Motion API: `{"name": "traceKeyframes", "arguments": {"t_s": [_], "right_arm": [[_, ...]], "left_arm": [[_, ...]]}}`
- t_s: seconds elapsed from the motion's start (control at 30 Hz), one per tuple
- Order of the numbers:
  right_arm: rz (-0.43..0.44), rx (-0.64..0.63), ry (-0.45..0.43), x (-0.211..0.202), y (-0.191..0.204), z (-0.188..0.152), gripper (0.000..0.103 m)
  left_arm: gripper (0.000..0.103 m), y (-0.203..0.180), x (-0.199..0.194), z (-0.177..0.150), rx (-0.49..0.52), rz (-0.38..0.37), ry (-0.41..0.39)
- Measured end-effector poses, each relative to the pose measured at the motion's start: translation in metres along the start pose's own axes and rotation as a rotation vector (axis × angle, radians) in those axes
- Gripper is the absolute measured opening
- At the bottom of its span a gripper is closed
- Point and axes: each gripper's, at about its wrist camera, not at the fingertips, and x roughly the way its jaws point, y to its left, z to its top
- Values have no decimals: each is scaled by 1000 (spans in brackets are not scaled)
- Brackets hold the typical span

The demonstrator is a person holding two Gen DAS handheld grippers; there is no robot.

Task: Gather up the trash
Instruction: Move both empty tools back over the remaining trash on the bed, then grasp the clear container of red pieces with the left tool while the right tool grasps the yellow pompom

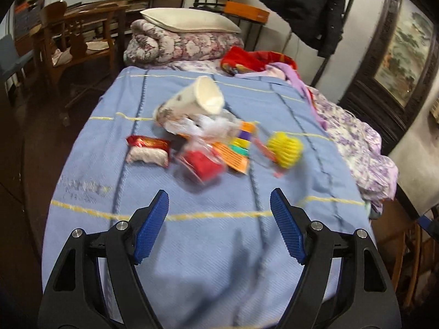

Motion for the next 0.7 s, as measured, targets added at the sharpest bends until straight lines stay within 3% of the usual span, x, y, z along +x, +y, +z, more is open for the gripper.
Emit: {"name": "traceKeyframes", "arguments": {"t_s": [0.3,0.37,0.4,0.7], "right_arm": [[-28,-2,44,24,3,11,59],[-29,1,48,27,3,12,59],[-30,1,51,29,4,12,59],[6,-50,82,49,29,13,59]], "left_arm": [[67,12,53,22,-5,8,30],[56,16,63,23,-21,7,47],[56,19,65,23,-33,0,49],[55,31,7,-2,-33,-21,-36]]}}
